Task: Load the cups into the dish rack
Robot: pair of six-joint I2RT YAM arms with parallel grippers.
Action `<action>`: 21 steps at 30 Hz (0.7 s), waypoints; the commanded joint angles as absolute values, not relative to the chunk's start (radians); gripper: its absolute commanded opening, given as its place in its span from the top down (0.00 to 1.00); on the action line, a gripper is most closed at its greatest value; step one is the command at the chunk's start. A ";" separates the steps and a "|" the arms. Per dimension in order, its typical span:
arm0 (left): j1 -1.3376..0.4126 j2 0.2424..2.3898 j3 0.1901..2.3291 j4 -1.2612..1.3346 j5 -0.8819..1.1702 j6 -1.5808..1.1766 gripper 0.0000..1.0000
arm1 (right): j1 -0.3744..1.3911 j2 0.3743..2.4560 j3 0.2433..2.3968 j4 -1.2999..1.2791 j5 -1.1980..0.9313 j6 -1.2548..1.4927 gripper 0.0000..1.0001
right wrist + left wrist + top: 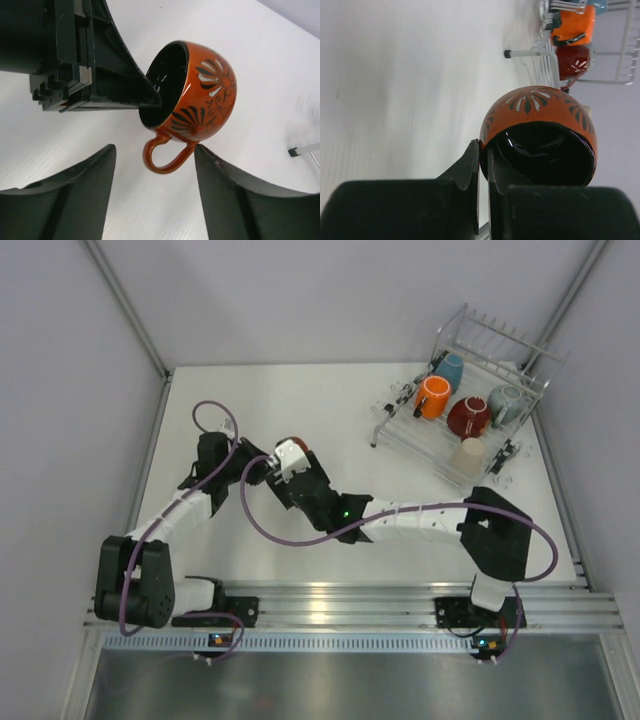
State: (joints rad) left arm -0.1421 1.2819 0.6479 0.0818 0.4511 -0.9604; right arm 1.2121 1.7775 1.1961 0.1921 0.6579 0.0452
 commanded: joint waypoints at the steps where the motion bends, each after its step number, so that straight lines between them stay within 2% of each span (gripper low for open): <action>1: -0.127 1.217 0.670 0.288 0.566 -0.996 1.00 | 1.210 1.694 1.167 0.223 0.611 0.084 0.33; 3: -0.123 1.197 0.678 0.304 0.589 -0.989 1.00 | 1.206 1.671 1.144 0.209 0.577 0.106 0.25; 8: -0.104 1.173 0.676 0.359 0.633 -0.989 1.00 | 1.177 1.539 1.040 0.216 0.447 0.135 0.15; 11: -0.100 1.169 0.675 0.416 0.676 -0.992 1.00 | 1.143 1.444 1.011 0.183 0.257 0.190 0.10; 12: -0.100 1.164 0.675 0.426 0.683 -0.991 1.00 | 1.123 1.419 0.999 0.186 0.101 0.251 0.10; 14: -0.100 1.146 0.672 0.469 0.703 -0.989 1.00 | 1.030 1.353 0.941 0.253 -0.074 0.335 0.13; 18: -0.100 1.092 0.641 0.566 0.719 -1.008 1.00 | 0.864 1.295 0.848 0.432 -0.395 0.576 0.33; 21: -0.100 1.054 0.609 0.652 0.724 -1.049 1.00 | 0.807 1.304 0.856 0.489 -0.507 0.641 0.35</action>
